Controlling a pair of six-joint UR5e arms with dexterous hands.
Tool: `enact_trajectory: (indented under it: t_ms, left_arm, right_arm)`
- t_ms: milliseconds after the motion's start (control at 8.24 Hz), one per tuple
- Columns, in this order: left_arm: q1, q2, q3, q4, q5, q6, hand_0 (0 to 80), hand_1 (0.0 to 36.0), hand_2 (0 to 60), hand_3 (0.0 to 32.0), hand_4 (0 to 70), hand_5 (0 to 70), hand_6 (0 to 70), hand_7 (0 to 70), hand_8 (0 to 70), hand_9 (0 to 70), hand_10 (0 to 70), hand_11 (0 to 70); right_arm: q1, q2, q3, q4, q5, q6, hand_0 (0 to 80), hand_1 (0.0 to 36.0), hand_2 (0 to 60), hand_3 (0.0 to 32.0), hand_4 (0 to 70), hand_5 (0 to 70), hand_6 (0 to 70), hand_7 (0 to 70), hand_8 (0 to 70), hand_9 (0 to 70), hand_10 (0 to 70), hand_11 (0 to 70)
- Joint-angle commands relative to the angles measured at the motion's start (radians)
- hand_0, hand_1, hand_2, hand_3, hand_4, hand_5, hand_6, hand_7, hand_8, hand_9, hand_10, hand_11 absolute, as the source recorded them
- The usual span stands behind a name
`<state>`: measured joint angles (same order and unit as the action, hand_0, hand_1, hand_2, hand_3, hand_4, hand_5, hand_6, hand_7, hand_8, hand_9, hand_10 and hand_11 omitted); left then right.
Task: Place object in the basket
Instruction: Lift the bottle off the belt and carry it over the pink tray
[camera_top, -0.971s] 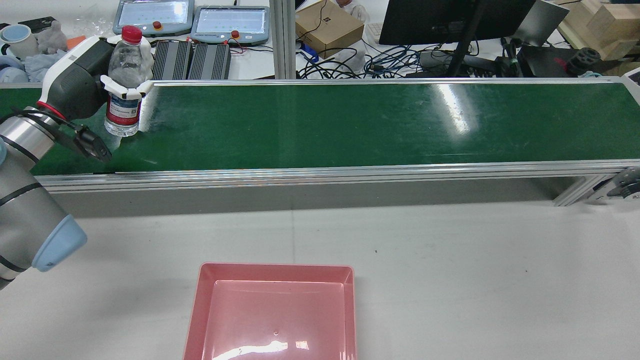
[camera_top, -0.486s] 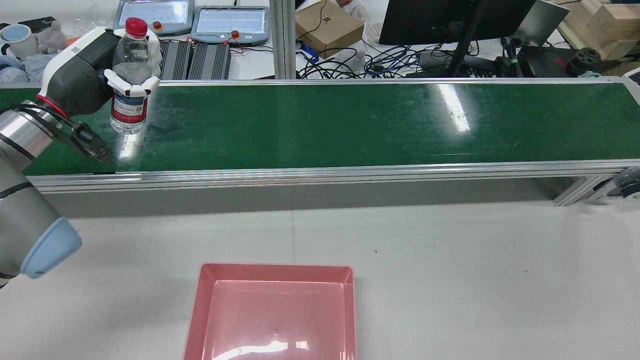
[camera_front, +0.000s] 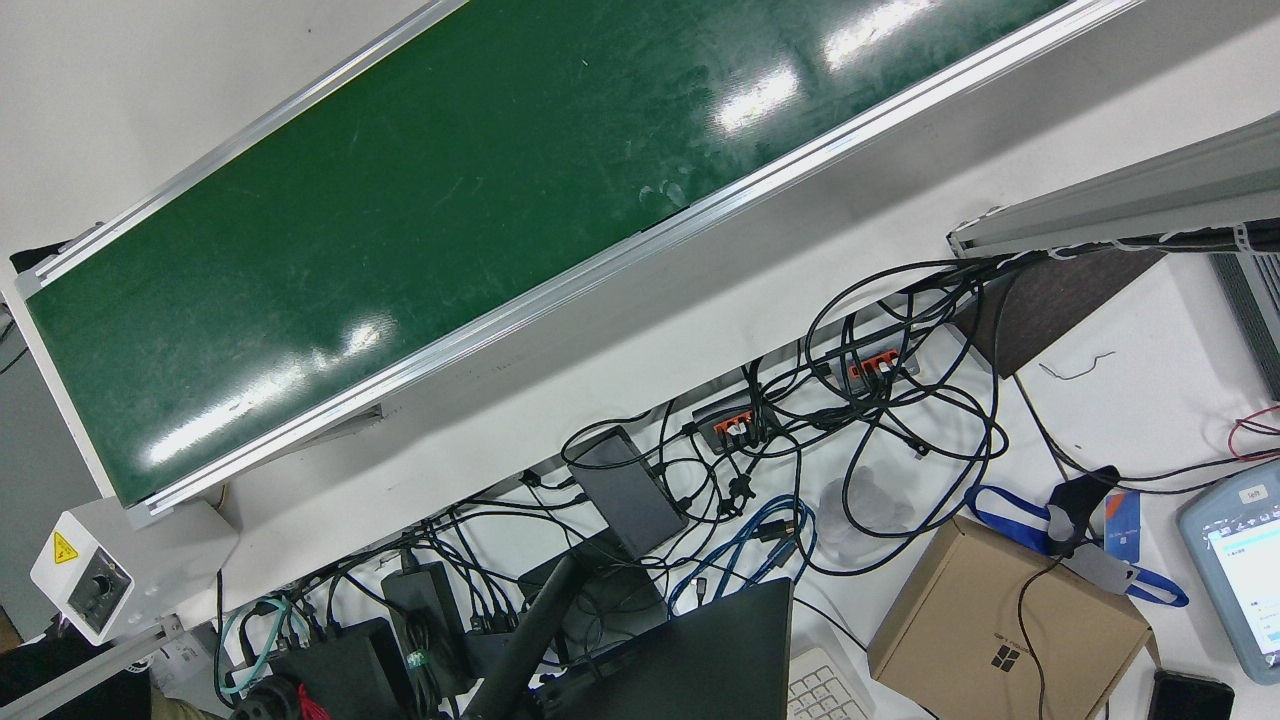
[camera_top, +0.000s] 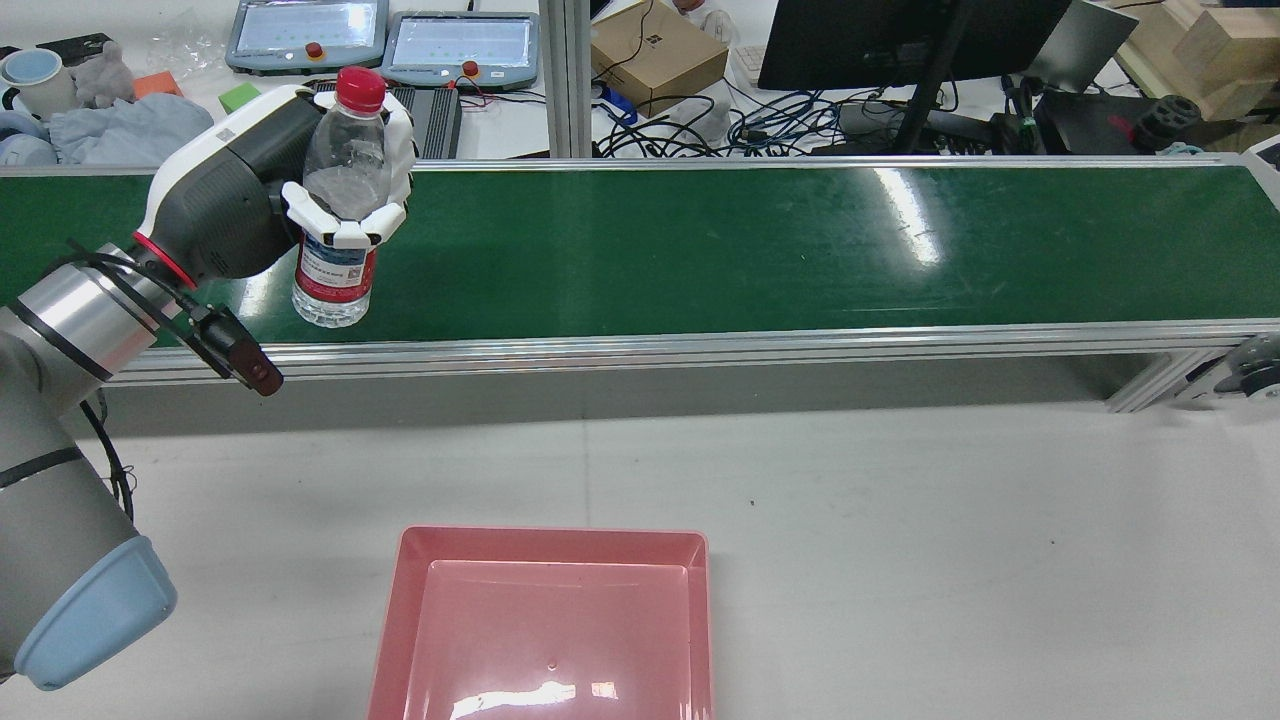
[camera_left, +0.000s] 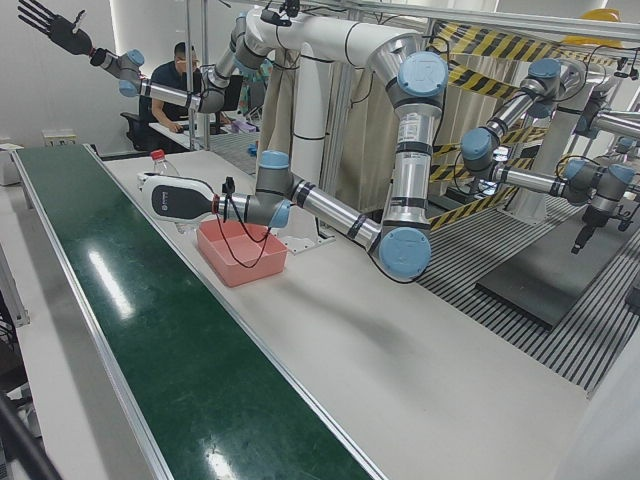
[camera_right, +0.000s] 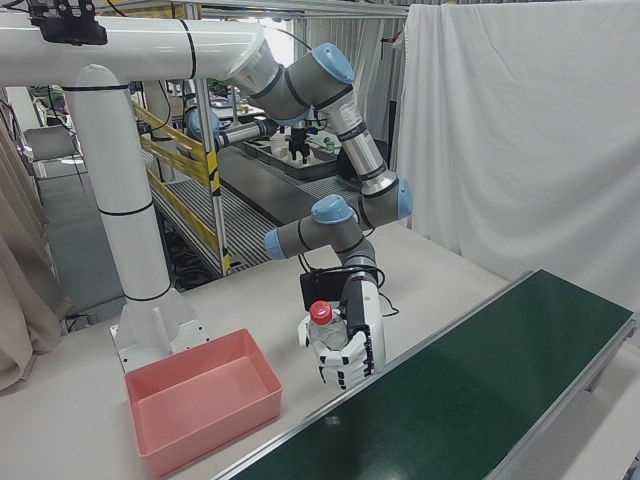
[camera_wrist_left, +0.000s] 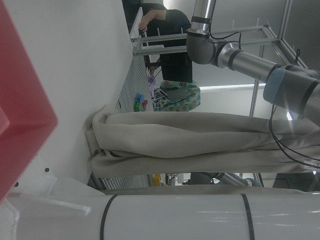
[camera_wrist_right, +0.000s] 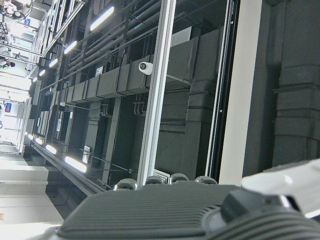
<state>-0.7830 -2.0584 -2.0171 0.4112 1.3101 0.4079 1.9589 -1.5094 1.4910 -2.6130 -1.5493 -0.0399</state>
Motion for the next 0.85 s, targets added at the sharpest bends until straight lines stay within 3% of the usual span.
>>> enact_trajectory:
  t_ms: [0, 243, 364, 486, 729]
  left_arm:
    - [0.079, 0.018, -0.026, -0.023, -0.005, 0.009, 54.5, 0.0, 0.0, 0.0, 40.6, 70.0, 70.0, 70.0, 70.0, 70.0, 70.0, 70.0]
    - [0.145, 0.017, -0.061, -0.023, -0.006, 0.051, 47.2, 0.0, 0.0, 0.0, 26.8, 70.0, 68.7, 70.0, 70.0, 70.0, 70.0, 70.0]
    - [0.18, 0.017, -0.113, -0.009, -0.017, 0.09, 33.4, 0.0, 0.0, 0.0, 25.0, 70.0, 63.4, 70.0, 70.0, 70.0, 70.0, 70.0]
    - [0.23, 0.02, -0.186, 0.039, -0.072, 0.151, 32.7, 0.0, 0.0, 0.0, 25.3, 70.0, 61.8, 70.0, 70.0, 70.0, 70.0, 70.0]
    - [0.356, 0.085, -0.258, 0.044, -0.213, 0.164, 36.6, 0.0, 0.0, 0.0, 24.3, 70.0, 59.8, 70.0, 70.0, 70.0, 70.0, 70.0]
  right_arm:
    - [0.0, 0.0, 0.0, -0.001, 0.0, 0.0, 0.0, 0.0, 0.0, 0.0, 0.0, 0.0, 0.0, 0.0, 0.0, 0.0, 0.0, 0.0]
    - [0.0, 0.0, 0.0, -0.001, 0.0, 0.0, 0.0, 0.0, 0.0, 0.0, 0.0, 0.0, 0.0, 0.0, 0.0, 0.0, 0.0, 0.0]
    - [0.0, 0.0, 0.0, 0.001, 0.0, 0.0, 0.0, 0.0, 0.0, 0.0, 0.0, 0.0, 0.0, 0.0, 0.0, 0.0, 0.0, 0.0]
    - [0.0, 0.0, 0.0, 0.001, 0.0, 0.0, 0.0, 0.0, 0.0, 0.0, 0.0, 0.0, 0.0, 0.0, 0.0, 0.0, 0.0, 0.0]
    - [0.0, 0.0, 0.0, -0.001, 0.0, 0.0, 0.0, 0.0, 0.0, 0.0, 0.0, 0.0, 0.0, 0.0, 0.0, 0.0, 0.0, 0.0]
